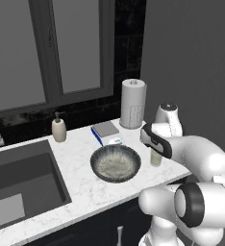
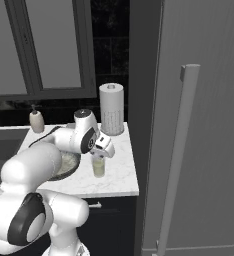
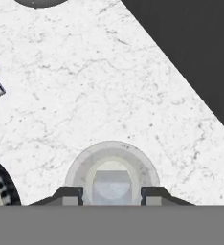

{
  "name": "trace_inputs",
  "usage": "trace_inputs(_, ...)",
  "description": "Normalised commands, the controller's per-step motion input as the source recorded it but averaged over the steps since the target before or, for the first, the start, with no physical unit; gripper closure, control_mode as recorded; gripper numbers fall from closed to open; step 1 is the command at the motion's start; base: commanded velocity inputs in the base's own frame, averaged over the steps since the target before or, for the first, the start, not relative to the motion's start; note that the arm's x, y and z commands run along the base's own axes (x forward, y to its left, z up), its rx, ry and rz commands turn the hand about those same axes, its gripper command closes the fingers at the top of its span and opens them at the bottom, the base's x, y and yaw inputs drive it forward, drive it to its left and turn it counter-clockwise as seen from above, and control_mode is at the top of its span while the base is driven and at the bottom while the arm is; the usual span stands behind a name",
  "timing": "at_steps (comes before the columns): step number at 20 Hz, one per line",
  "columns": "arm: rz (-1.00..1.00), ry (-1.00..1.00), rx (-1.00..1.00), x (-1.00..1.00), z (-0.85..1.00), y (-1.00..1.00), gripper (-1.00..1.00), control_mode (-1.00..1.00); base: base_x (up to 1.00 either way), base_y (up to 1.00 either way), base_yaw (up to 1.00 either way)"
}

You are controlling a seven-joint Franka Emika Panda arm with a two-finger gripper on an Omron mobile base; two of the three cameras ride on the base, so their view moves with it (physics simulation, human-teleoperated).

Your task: Grab a lemon wedge from the fridge and one ice cube from the ice bowl, and put them in the glass of lemonade.

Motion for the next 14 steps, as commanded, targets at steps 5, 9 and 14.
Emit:
trace_inputs(5,0.0,0.0,0.0,0.0,0.0,0.0,-1.0,-1.0,0.0,0.0,0.0)
trace_inputs(9,0.0,-0.05,0.01,-0.14,0.16,0.0,-1.0,-1.0,0.0,0.0,0.0)
trace_inputs(14,0.0,-0.14,0.06,-0.36,0.33,0.0,-1.0,-1.0,0.0,0.0,0.0)
